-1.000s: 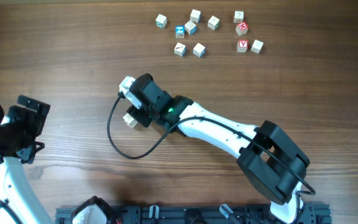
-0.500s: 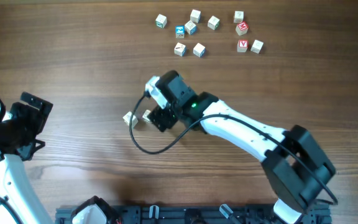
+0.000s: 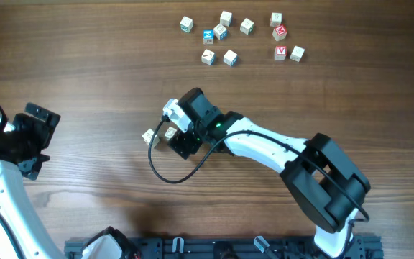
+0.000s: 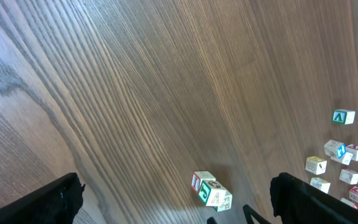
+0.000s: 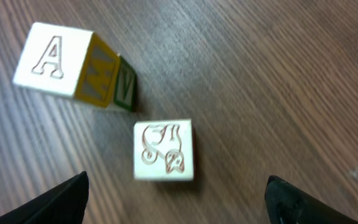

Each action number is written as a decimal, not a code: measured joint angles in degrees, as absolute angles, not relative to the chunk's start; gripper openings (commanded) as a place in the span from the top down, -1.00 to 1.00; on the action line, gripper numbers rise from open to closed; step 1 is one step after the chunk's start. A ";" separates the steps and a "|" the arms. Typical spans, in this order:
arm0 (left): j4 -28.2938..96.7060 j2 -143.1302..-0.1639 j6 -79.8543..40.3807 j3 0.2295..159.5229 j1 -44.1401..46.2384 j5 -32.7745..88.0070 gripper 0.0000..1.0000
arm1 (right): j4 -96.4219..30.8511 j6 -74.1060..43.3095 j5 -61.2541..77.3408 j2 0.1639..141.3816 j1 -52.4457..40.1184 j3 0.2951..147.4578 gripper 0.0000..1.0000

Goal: Form a tower

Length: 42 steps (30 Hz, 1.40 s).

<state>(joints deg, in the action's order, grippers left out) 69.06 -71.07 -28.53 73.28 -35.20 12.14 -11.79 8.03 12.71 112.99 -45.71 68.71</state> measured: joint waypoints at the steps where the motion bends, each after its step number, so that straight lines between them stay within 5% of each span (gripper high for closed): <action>1: 68.84 -71.29 -28.53 73.28 -35.20 12.12 -1.00 | -11.03 8.08 12.71 113.54 -45.78 68.71 -0.71; 5: 67.83 -71.35 -28.53 73.28 -35.20 12.14 -1.00 | -8.78 8.36 12.91 114.13 -46.35 68.71 -0.46; 10: 67.64 -71.35 -28.53 73.28 -35.20 12.14 -1.00 | -6.61 8.19 13.02 116.77 -47.44 68.71 0.23; 13: 67.64 -71.35 -28.53 73.28 -35.20 12.14 -1.00 | -6.48 6.57 11.92 117.12 -47.44 68.71 0.41; 26: 67.64 -71.35 -28.53 73.28 -35.20 12.14 -1.00 | -12.05 4.99 12.69 104.49 -47.59 71.61 0.42; 42: 67.66 -71.35 -28.53 73.28 -35.20 12.12 -1.00 | -6.48 4.97 12.97 111.74 -51.70 71.79 0.34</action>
<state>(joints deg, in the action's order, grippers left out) 67.66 -71.35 -28.53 73.28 -35.20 12.12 -6.48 4.97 12.97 111.74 -51.70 71.79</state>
